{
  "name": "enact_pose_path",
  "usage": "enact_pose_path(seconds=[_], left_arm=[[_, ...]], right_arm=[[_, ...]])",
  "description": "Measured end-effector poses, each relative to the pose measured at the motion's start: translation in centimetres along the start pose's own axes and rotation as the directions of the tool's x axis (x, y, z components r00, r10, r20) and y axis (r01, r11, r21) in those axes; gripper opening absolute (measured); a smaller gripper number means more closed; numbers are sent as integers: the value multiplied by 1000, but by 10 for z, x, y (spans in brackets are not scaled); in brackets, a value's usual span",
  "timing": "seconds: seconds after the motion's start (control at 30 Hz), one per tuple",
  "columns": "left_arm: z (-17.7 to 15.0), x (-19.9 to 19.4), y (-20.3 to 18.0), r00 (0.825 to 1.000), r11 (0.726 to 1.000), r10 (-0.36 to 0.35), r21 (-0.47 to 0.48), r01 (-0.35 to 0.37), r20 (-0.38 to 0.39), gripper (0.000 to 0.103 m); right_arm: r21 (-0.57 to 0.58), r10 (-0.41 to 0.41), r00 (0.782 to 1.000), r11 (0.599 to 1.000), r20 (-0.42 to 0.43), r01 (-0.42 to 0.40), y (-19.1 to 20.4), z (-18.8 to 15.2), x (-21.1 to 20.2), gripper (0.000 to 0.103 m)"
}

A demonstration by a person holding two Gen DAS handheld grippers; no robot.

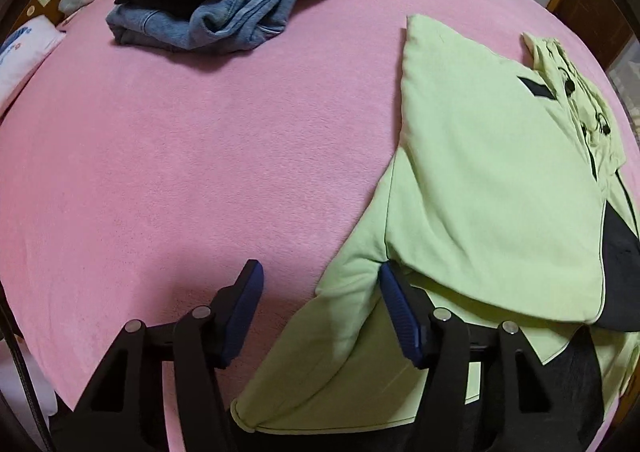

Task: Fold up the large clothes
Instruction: 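Carry the black sleeve across the jacket body with the left gripper, then lower the sleeve onto the jacket and open the left gripper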

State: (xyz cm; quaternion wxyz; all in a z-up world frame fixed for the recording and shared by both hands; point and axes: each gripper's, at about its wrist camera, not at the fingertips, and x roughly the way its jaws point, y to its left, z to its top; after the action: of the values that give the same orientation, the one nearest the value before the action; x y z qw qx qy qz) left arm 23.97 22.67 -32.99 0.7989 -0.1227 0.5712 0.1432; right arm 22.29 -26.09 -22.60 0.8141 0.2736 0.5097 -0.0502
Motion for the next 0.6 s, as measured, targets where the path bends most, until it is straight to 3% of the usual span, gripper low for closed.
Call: enact_pose_path(seconds=[0.23, 0.4, 0.5, 0.6], left_arm=[[0, 9, -6, 999, 1000, 26, -11, -26, -22, 59], [5, 14, -12, 998, 999, 54, -7, -54, -23, 59], [6, 8, -23, 999, 999, 47, 20, -46, -14, 39], [5, -6, -41, 994, 990, 105, 94, -105, 5, 39]], right_arm=[[11, -139, 988, 990, -71, 141, -31, -41, 44, 9], [0, -187, 979, 982, -80, 188, -30, -47, 62, 9], [-34, -219, 971, 976, -95, 217, -24, -45, 64, 9], [-71, -249, 962, 968, -112, 242, -17, -41, 60, 19]])
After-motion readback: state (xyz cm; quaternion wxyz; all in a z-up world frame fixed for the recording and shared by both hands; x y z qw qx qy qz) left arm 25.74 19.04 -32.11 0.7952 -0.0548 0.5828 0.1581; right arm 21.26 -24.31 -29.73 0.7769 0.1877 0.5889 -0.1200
